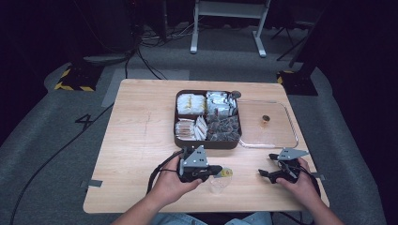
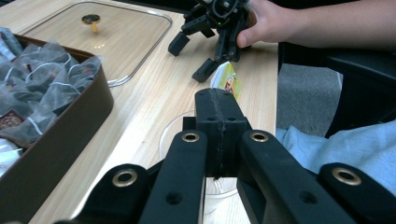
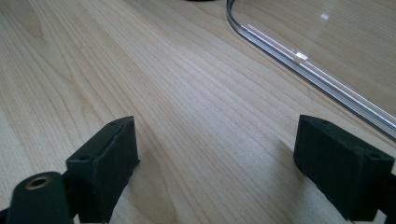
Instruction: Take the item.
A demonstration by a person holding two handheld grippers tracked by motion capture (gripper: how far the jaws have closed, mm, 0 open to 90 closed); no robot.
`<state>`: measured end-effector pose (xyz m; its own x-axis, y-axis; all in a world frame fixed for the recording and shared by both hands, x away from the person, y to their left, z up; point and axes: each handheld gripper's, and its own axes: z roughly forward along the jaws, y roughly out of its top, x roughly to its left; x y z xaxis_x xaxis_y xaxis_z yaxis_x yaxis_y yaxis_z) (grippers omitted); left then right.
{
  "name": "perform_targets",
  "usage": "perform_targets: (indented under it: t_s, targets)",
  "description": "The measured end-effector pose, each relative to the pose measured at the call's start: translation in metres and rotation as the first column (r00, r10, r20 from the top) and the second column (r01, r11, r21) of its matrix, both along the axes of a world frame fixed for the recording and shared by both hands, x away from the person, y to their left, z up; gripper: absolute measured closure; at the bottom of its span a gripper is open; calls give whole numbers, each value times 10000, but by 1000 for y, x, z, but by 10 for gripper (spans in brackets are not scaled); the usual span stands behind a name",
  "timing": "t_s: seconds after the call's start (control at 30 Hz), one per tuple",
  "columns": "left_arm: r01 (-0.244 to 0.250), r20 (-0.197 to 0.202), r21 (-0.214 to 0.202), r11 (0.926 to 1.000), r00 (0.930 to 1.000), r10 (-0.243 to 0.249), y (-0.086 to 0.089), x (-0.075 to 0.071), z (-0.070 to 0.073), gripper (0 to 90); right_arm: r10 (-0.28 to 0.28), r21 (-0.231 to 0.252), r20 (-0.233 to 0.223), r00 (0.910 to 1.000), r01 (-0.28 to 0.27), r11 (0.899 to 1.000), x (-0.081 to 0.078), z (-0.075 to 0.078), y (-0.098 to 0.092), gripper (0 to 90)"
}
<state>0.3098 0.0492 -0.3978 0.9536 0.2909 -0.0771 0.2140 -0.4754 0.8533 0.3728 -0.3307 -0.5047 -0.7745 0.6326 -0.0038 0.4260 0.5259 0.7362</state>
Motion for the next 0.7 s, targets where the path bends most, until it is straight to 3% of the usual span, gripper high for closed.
perform_targets:
  t_s: [0.7]
  targets:
    - [117,-169,380,9992,9998,-111,-7,6,-15,900,2,-4,-4,10000,-2,10000,0,0,0,137]
